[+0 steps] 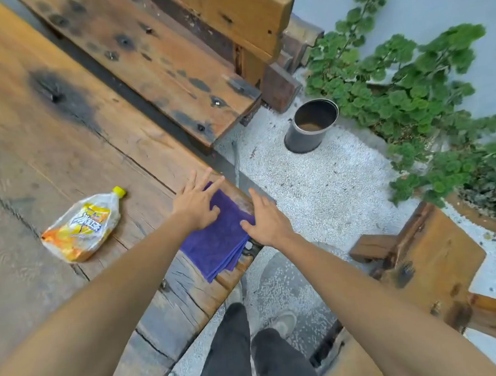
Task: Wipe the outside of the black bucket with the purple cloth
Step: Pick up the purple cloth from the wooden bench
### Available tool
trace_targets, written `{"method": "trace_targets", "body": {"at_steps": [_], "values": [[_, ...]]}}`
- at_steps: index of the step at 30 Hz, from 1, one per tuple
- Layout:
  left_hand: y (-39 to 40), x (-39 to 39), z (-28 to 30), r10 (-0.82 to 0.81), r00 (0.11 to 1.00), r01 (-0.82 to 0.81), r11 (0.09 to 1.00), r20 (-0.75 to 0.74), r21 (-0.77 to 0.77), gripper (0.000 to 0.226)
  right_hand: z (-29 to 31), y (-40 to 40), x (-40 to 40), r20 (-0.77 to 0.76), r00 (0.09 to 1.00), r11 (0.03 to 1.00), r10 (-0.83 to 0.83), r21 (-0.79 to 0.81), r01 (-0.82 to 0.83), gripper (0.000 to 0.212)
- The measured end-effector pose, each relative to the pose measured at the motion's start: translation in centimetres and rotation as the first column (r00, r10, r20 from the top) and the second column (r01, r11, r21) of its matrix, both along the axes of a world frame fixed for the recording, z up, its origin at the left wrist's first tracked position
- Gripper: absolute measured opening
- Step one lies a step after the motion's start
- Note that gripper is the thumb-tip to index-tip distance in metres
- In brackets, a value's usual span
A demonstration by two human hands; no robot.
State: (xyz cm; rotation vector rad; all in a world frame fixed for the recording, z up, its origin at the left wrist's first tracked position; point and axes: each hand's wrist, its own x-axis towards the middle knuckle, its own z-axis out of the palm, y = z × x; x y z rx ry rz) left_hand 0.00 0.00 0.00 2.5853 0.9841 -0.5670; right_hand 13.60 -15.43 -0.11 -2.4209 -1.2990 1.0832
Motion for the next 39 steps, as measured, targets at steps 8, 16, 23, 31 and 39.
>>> {"method": "trace_targets", "body": {"at_steps": [8, 16, 23, 31, 39], "values": [[0.9, 0.2, -2.3, 0.053, 0.997, -0.046, 0.99, 0.056, -0.134, 0.071, -2.2, 1.2, -2.0, 0.129, 0.992, 0.999, -0.007, -0.042, 0.013, 0.057], [2.4, 2.6, -3.0, 0.129, 0.992, -0.127, 0.986, 0.006, -0.108, 0.069, -3.0, 2.3, -1.8, 0.021, 0.997, 0.993, -0.075, -0.086, 0.076, 0.024], [3.9, 5.6, -1.6, 0.001, 1.0, 0.002, 0.986, 0.02, -0.165, 0.014, -1.9, 1.7, 0.2, -0.086, 0.993, 0.991, -0.078, -0.115, 0.068, 0.017], [4.3, 11.9, 1.8, -0.087, 0.994, 0.102, 0.954, 0.065, -0.282, 0.026, 1.6, -1.0, 7.8, -0.143, 0.976, 0.985, -0.166, -0.072, 0.158, 0.011], [1.8, 23.0, 4.0, -0.207, 0.964, 0.239, 0.95, 0.167, -0.202, 0.014, 2.4, -4.7, 20.8, 0.008, 0.981, 0.98, -0.194, 0.044, 0.194, 0.011]]}}
